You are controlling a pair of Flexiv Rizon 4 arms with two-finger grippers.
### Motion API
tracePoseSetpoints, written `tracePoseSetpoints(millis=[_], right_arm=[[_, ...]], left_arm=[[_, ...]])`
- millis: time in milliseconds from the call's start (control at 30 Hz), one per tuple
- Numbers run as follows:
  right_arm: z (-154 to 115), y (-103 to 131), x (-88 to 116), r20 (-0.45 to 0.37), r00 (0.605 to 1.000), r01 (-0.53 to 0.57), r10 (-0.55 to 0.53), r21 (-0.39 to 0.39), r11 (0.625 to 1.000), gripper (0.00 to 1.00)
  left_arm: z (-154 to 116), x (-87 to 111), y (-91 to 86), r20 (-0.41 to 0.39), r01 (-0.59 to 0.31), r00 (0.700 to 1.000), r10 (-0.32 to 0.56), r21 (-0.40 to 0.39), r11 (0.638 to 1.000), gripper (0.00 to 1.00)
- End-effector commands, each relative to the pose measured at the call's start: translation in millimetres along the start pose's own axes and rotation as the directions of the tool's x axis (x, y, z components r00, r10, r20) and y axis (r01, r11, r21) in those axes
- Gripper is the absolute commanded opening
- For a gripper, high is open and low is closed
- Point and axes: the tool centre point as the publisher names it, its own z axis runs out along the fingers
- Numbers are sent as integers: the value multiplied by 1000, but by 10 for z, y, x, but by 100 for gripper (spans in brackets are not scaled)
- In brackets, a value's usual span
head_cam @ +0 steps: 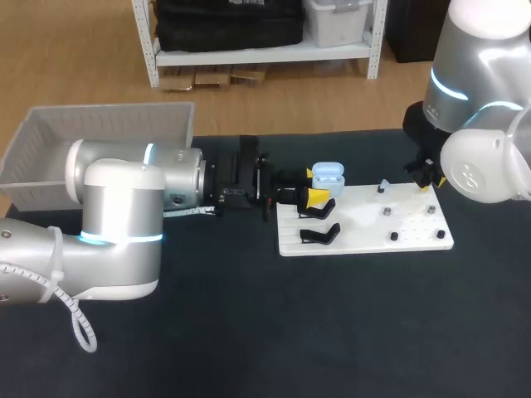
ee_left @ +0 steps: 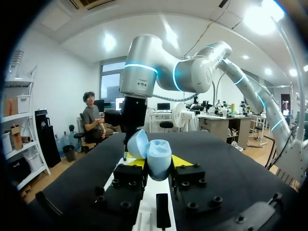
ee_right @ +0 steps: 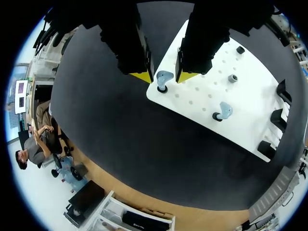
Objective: Pick up each earbud case from the left stands, insert the matching earbuds, close the lid, and place the case in the box.
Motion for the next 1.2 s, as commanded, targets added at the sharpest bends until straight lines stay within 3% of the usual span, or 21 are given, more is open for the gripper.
tracePoseSetpoints(millis=[33,100,233,533,767,1000,1200], right_arm=[[18,4,-21,-4,1000,-1,1,1,1000,24],[20,6,-21,-4,1000,0,0,1,1000,19],[21,7,-20,-3,1000,2,-2,4,1000,0],[-55,-7,5,-3,1000,1,-1,12,1000,0],[-261,10,43,-11,1000,-15,15,23,1000,0],[-580,57,109,10,999,-51,51,27,998,0],[-1040,291,217,-1,996,-90,90,21,996,0]], left_arm=[[2,10,-3,4,-3,1000,3,-3,1000,0],[2,10,-3,4,-3,1000,3,-3,1000,0],[2,10,-3,4,-3,1000,3,-3,1000,0],[2,10,-3,4,-3,1000,3,-3,1000,0],[2,10,-3,4,-3,1000,3,-3,1000,0],[2,10,-3,4,-3,1000,3,-3,1000,0],[2,10,-3,4,-3,1000,3,-3,1000,0]])
